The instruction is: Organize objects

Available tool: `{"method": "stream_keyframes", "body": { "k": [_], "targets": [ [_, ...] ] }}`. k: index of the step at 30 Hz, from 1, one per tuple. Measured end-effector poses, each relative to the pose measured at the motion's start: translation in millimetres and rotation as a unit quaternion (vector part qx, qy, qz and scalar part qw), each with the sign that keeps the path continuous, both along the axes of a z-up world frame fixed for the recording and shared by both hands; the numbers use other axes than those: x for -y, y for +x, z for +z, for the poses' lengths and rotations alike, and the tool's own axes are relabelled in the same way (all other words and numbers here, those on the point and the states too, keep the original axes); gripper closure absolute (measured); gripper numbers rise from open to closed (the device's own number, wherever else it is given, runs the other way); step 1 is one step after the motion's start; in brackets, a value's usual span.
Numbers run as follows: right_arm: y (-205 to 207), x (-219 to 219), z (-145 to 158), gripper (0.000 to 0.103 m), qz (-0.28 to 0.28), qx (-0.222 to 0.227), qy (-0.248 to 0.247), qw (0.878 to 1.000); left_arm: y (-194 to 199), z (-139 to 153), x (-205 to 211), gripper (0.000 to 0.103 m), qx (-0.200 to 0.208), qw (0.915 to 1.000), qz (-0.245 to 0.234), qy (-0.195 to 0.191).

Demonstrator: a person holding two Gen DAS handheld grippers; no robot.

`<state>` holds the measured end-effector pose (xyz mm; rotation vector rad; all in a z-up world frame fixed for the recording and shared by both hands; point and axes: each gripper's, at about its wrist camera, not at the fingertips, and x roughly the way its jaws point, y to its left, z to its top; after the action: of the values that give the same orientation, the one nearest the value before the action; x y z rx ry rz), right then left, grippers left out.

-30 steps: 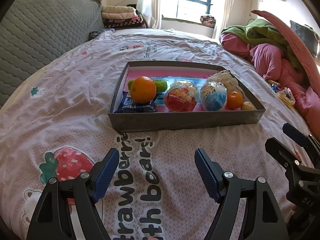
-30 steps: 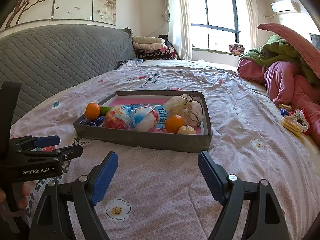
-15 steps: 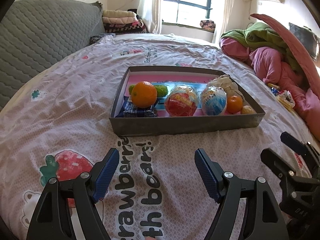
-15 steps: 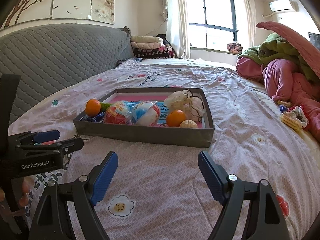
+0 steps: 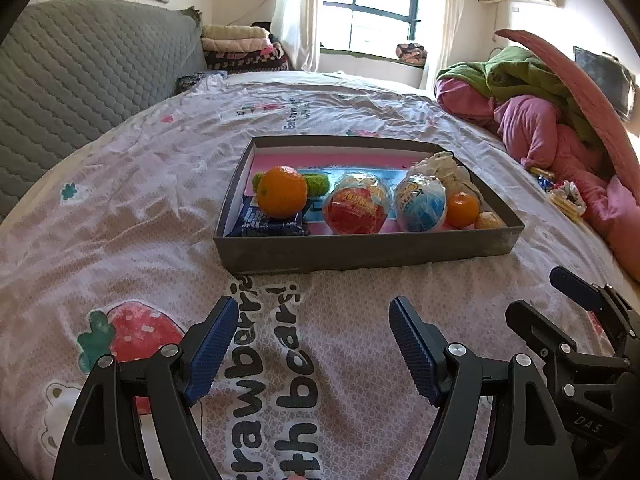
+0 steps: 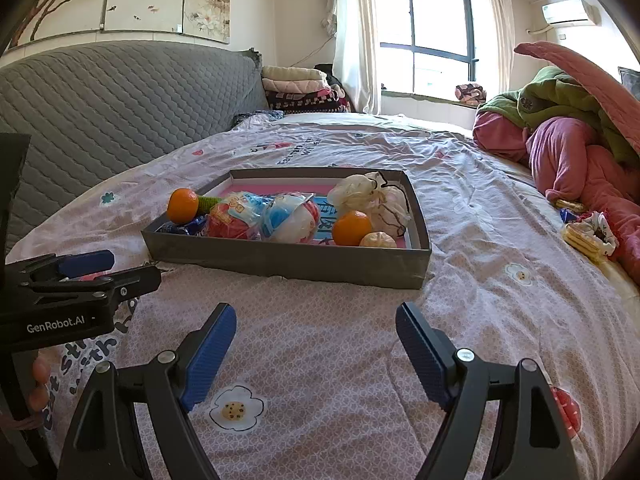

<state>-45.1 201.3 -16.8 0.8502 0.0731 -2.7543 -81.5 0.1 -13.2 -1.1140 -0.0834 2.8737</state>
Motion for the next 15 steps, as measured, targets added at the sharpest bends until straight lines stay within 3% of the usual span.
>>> {"method": "stream_keyframes", "body": {
  "k": [15],
  "targets": [
    [-2.9, 0.2, -4.3, 0.021, 0.003, 0.008, -0.003, 1.000, -3.3, -9.5, -0.9, 0.024, 0.016, 0.9999, 0.000, -0.002]
  ]
}}
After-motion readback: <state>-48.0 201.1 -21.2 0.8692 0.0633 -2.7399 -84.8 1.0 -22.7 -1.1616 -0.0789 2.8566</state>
